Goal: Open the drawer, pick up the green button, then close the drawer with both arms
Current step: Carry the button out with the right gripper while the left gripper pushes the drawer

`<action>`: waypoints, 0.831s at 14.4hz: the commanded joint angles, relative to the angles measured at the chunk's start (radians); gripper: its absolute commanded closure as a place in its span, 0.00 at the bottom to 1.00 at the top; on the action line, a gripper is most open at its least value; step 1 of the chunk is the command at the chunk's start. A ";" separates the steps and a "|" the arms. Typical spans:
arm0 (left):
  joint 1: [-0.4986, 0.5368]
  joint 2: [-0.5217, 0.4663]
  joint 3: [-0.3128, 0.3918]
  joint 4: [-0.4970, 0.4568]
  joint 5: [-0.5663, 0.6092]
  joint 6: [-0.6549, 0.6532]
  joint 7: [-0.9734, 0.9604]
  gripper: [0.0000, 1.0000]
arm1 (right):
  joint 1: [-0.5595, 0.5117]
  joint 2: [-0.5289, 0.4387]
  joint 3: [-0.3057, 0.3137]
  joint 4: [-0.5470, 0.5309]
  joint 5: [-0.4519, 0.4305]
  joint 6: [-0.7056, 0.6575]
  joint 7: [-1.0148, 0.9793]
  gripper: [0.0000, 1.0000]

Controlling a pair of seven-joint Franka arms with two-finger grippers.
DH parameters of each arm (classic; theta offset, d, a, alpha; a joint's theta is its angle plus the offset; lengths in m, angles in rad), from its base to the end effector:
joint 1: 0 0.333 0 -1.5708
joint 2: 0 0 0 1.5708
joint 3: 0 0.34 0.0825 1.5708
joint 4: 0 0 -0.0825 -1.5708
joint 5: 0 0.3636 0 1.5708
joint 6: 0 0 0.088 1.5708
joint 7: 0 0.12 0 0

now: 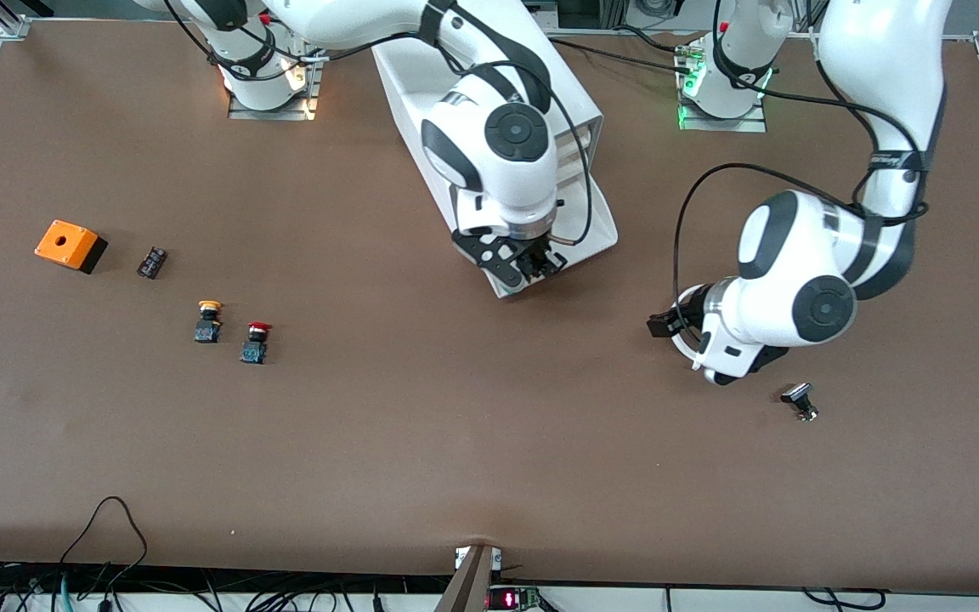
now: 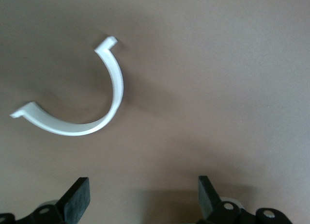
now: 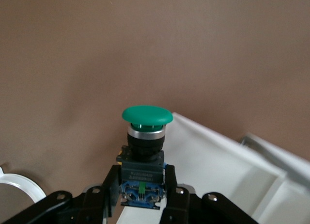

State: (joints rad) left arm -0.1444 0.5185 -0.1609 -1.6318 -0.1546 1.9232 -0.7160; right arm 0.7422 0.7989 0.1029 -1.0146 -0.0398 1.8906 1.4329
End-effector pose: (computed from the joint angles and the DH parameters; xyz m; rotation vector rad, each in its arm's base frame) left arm 0.6191 -0.1948 0.3261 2.9325 0.7371 -0.4586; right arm 0.5349 0.5551 0.3926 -2.9128 0.9182 -0.0042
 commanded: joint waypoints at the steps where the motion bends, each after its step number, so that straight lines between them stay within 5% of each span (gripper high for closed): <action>1: 0.005 -0.069 -0.060 -0.210 0.024 0.220 -0.072 0.01 | -0.044 -0.036 0.011 -0.009 -0.014 -0.070 -0.252 1.00; 4: -0.017 -0.066 -0.086 -0.302 0.023 0.376 -0.092 0.01 | -0.075 -0.082 -0.031 -0.080 -0.017 -0.120 -0.414 1.00; 7: -0.075 -0.051 -0.088 -0.312 0.023 0.415 -0.160 0.01 | -0.076 -0.145 -0.147 -0.207 -0.008 -0.078 -0.657 1.00; 9: -0.101 -0.043 -0.088 -0.312 0.024 0.436 -0.197 0.01 | -0.090 -0.197 -0.219 -0.333 0.000 -0.006 -0.811 1.00; 12: -0.138 -0.037 -0.098 -0.313 0.012 0.433 -0.203 0.01 | -0.191 -0.266 -0.241 -0.569 0.044 0.187 -1.021 1.00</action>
State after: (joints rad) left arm -0.2648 0.5061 -0.2582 -1.9169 -0.1545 2.3442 -0.8941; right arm 0.6041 0.6310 -0.1445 -1.3714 -0.0297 1.9555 0.5247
